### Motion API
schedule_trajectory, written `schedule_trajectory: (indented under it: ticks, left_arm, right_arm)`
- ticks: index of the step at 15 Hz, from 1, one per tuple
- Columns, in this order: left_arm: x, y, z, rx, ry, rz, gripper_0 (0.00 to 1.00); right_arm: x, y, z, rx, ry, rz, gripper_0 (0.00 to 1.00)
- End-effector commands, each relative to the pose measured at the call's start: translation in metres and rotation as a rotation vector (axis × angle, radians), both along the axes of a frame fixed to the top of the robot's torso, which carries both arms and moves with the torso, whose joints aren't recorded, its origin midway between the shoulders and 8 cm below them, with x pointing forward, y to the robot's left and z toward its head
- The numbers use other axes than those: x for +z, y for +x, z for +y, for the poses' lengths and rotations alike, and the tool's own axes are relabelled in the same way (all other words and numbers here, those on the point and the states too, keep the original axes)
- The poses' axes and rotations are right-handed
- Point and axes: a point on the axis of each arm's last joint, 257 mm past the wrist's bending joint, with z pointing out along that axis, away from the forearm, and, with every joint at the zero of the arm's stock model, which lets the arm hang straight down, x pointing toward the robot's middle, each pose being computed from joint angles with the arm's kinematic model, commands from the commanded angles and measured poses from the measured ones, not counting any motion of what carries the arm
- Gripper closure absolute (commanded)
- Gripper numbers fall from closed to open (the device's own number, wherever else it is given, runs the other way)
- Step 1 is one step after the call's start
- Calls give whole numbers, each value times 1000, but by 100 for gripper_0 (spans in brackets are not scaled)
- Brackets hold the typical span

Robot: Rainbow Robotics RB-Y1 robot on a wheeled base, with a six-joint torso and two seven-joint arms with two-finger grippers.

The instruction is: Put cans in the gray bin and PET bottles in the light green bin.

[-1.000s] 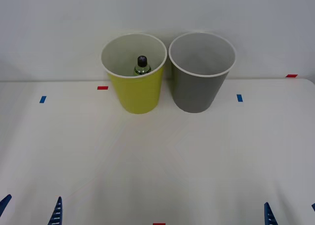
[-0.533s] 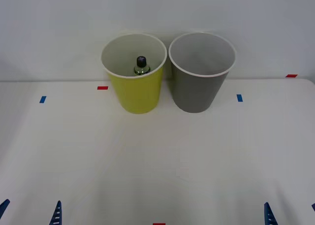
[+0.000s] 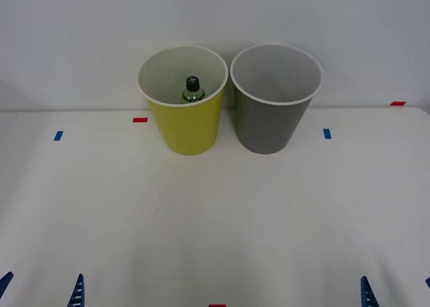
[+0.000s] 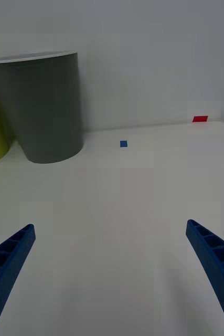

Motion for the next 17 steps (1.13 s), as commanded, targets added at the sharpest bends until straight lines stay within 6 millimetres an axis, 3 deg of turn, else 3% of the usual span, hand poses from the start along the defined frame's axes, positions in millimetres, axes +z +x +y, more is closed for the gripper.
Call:
schedule_trajectory:
  ticks: [1,17]
  left_arm:
    - [0,0,0,0,0,0,0]
    - [0,0,0,0,0,0,0]
  right_arm:
    - [0,0,0,0,0,0,0]
    - [0,0,0,0,0,0,0]
